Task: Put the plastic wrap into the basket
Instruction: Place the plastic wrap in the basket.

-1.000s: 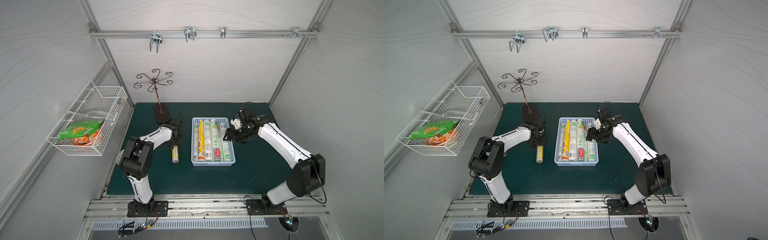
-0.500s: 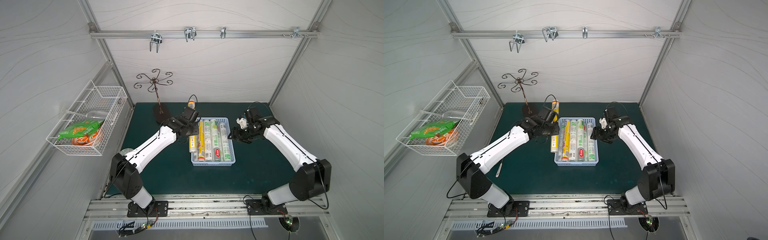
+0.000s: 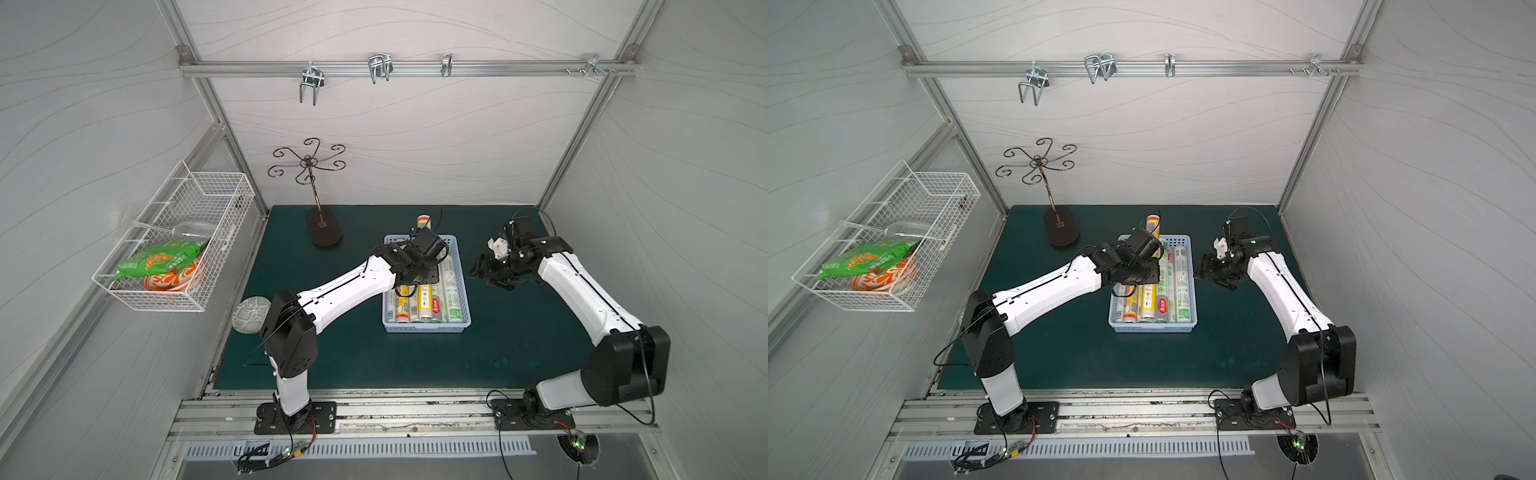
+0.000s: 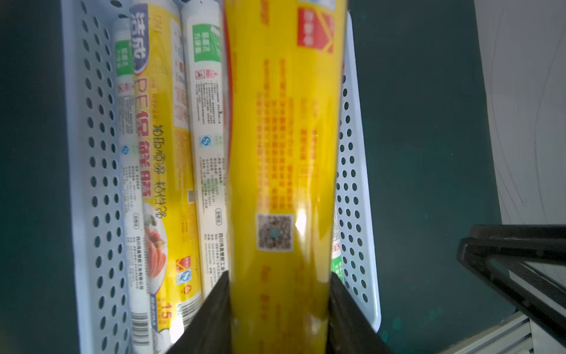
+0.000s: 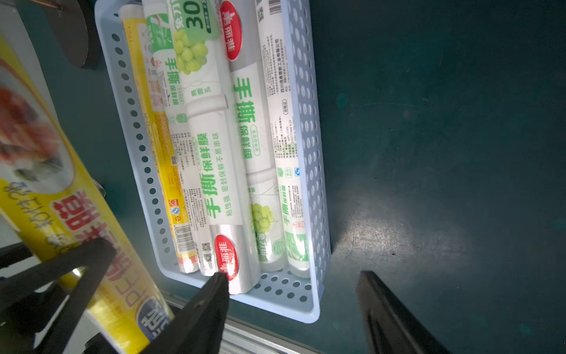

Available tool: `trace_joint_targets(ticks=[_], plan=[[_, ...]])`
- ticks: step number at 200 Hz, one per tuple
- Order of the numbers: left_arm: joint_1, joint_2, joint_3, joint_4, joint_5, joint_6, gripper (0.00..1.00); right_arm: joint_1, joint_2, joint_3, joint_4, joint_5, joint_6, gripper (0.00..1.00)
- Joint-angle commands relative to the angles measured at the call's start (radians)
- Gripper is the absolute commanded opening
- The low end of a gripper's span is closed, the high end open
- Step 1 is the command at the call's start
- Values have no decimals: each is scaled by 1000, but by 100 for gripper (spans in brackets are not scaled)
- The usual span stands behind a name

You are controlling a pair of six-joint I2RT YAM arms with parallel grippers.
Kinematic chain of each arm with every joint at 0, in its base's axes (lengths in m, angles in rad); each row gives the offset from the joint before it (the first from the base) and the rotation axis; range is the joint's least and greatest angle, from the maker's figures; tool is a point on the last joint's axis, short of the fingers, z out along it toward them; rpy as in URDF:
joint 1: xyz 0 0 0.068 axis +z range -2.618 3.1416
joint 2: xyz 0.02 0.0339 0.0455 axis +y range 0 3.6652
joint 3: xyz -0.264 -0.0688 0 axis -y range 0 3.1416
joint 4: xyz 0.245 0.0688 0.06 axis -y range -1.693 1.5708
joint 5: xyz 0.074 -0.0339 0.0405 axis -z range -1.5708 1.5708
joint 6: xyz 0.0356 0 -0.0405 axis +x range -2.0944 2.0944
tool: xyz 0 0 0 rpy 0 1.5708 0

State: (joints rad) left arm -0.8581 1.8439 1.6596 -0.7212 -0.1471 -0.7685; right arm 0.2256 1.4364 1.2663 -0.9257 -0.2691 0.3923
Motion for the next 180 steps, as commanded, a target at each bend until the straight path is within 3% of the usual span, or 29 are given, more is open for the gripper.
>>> trace_joint_targets(ticks=[1, 81, 180], plan=[[-17, 45, 81, 35, 18, -66, 19, -24, -39, -18, 4, -12, -8, 71], [-83, 218, 247, -54, 7, -109, 23, -53, -49, -38, 7, -15, -10, 71], [-100, 360, 399, -148, -58, -91, 29, -71, -55, -53, 14, -27, -10, 71]])
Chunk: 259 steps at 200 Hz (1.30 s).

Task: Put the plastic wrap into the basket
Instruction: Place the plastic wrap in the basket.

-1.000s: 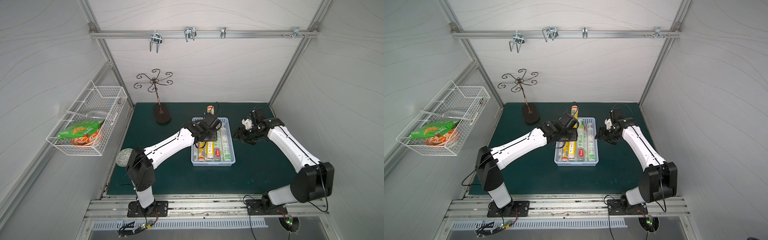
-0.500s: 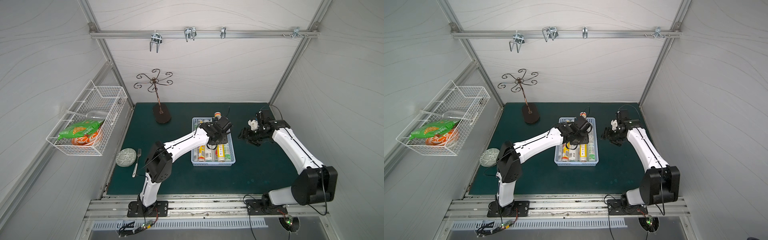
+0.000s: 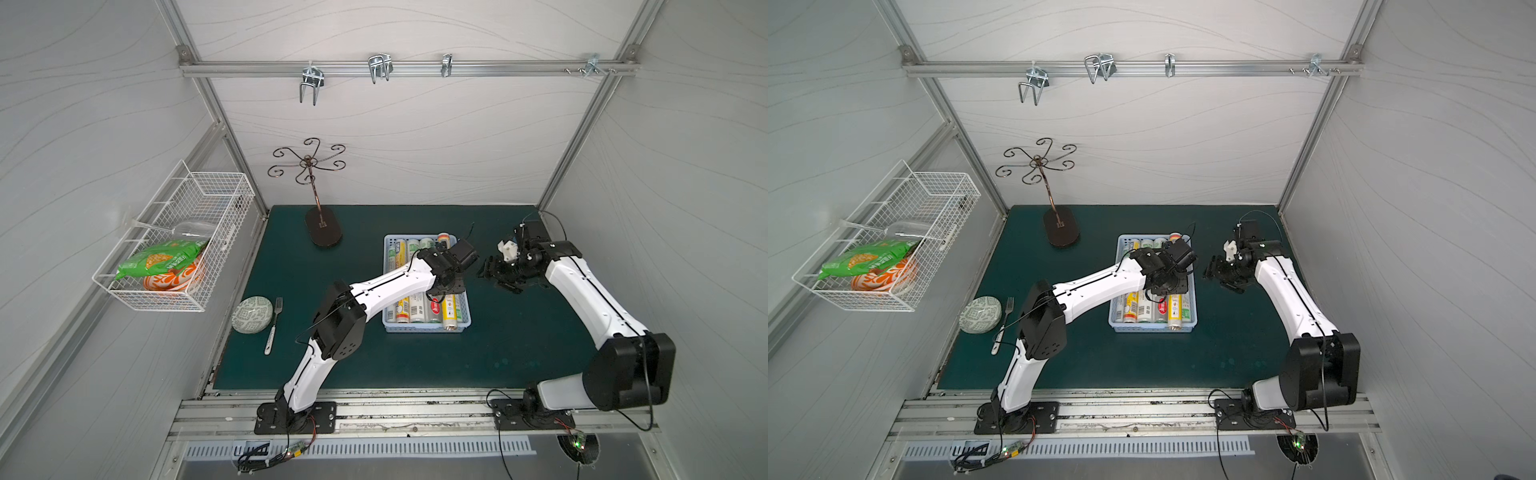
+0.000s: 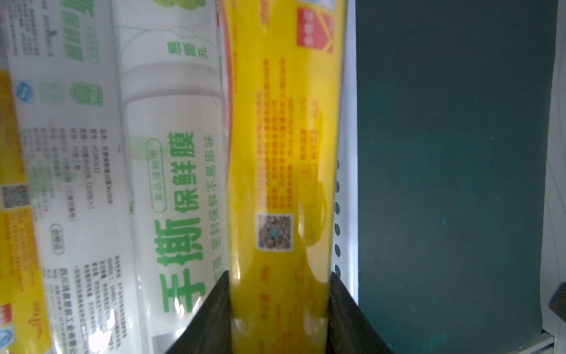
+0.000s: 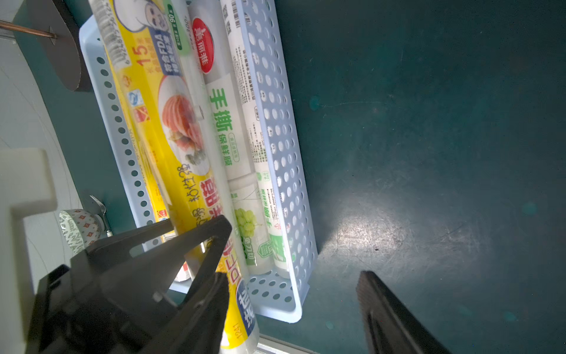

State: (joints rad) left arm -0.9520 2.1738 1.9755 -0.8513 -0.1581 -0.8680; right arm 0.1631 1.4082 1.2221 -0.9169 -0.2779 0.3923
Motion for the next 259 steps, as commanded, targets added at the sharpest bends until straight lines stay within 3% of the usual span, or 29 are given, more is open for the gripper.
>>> trace_joint_targets(ticks=[1, 135, 191, 211, 259], plan=[[-6, 29, 85, -18, -48, 9, 29, -7, -27, -9, 6, -18, -10, 71], [0, 117, 168, -53, -123, 50, 39, -17, -27, -9, 7, -17, -12, 71], [-1, 80, 159, -47, -117, 120, 62, -17, -35, 2, 10, -8, -2, 71], [-1, 34, 136, -36, -138, 141, 80, -17, -38, 12, 7, -4, -2, 71], [-2, -136, -10, 82, -226, 234, 89, -18, -58, 46, 4, 9, -1, 72]])
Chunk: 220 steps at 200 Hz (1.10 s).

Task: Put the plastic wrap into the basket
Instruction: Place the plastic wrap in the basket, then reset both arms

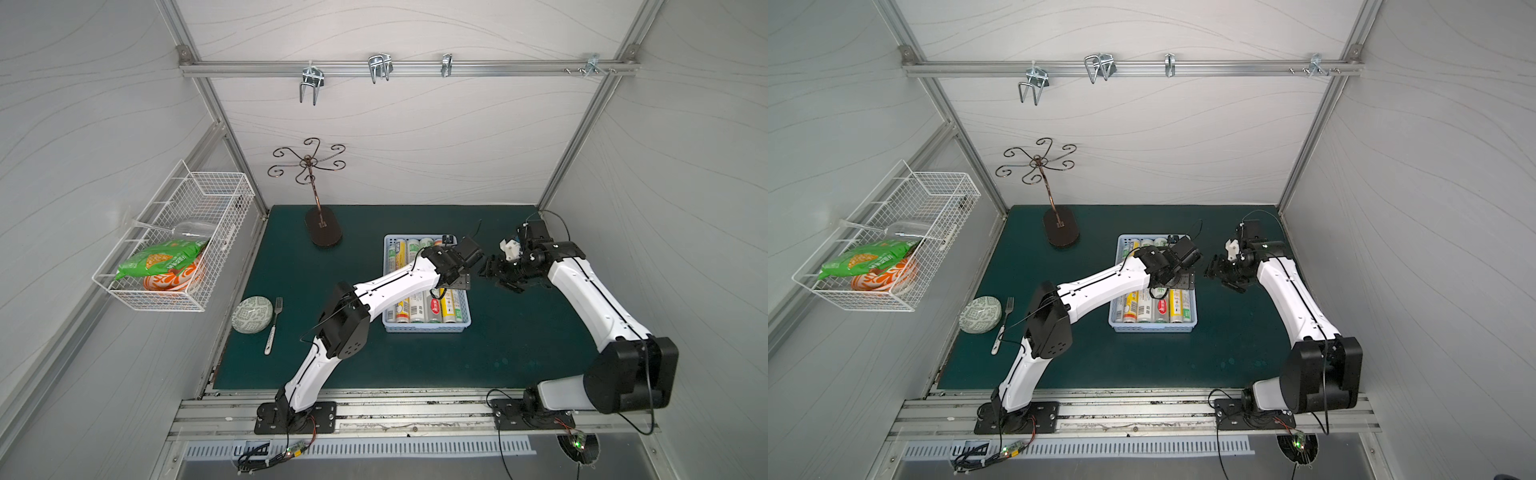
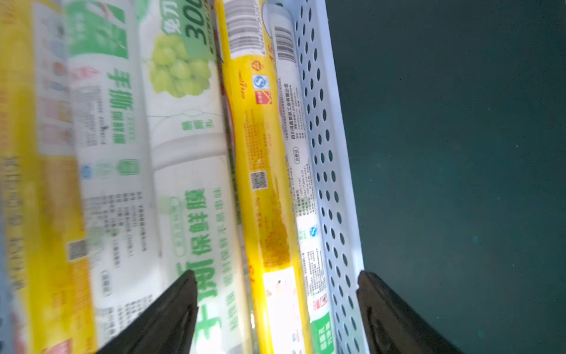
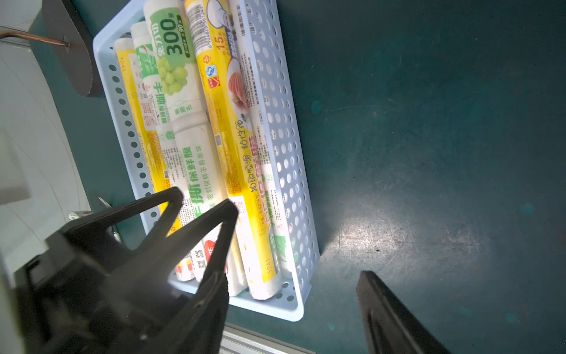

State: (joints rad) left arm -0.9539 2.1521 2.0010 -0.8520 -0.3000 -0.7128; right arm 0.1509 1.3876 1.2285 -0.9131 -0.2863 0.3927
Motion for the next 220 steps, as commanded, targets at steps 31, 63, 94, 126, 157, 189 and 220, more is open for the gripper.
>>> trace_joint_targets(ticks=[31, 63, 94, 126, 157, 189, 220], plan=[[3, -235, -121, 153, -216, 207, 99, -6, -55, 73, 8, 35, -8, 73], [41, -366, -243, 243, -274, 354, 99, -7, -98, 76, 90, 76, -26, 79], [136, -510, -398, 341, -290, 415, 99, -13, -138, -18, 291, 156, -77, 91], [278, -640, -587, 452, -270, 451, 99, -48, -124, -116, 459, 266, -76, 96], [415, -732, -769, 572, -315, 515, 99, -67, -99, -196, 591, 408, -74, 99], [524, -806, -1017, 797, -391, 607, 99, -84, -74, -305, 744, 522, -83, 99], [614, -818, -1177, 917, -447, 598, 99, -83, -32, -403, 899, 577, -133, 99]])
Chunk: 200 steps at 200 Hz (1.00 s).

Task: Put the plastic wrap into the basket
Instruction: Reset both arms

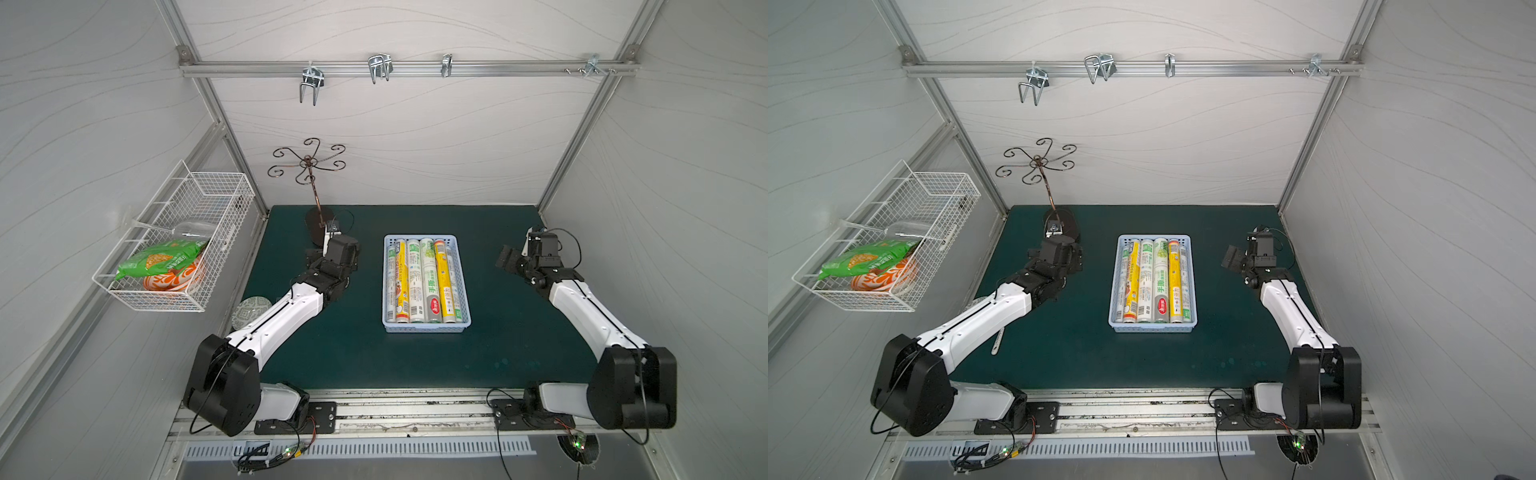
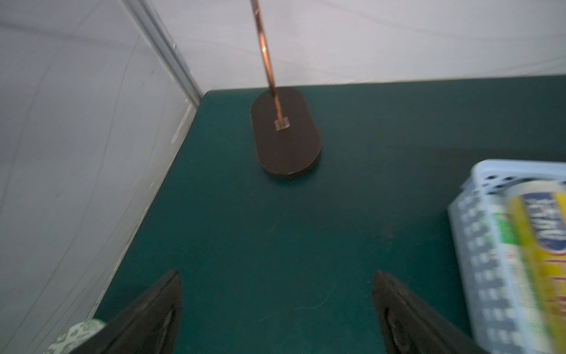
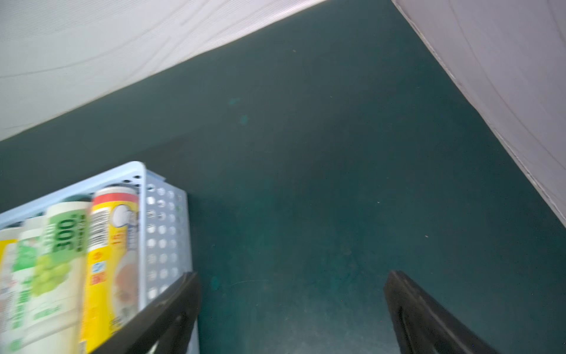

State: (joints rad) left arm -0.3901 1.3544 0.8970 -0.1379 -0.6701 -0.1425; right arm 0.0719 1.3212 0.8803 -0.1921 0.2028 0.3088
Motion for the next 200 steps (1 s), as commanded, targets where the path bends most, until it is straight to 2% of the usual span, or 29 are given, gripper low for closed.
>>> trace_joint_targets(ticks=[1, 31, 52, 69, 102, 118, 150, 167, 189, 200], plan=[[53, -21, -80, 209, -78, 27, 99, -4, 36, -58, 183, 87, -51, 99], [143, -37, -258, 401, -4, 26, 99, -7, 82, -113, 291, 91, -128, 99], [195, -32, -334, 495, 30, 20, 99, -16, 94, -195, 445, 73, -156, 99], [226, -18, -407, 654, 92, 45, 99, -36, 111, -259, 562, 25, -153, 99], [270, 64, -464, 842, 163, 101, 99, -38, 169, -328, 717, -68, -193, 99], [287, 78, -487, 925, 241, 142, 99, -29, 210, -333, 761, -92, -213, 99], [333, 215, -514, 1090, 326, 122, 99, 42, 235, -326, 781, -55, -296, 99], [338, 198, -504, 1030, 344, 111, 99, 48, 233, -341, 806, -46, -297, 99], [344, 203, -503, 1041, 351, 112, 100, 44, 225, -374, 854, -50, -293, 99], [344, 205, -504, 1045, 351, 112, 99, 28, 225, -404, 906, -102, -289, 99]])
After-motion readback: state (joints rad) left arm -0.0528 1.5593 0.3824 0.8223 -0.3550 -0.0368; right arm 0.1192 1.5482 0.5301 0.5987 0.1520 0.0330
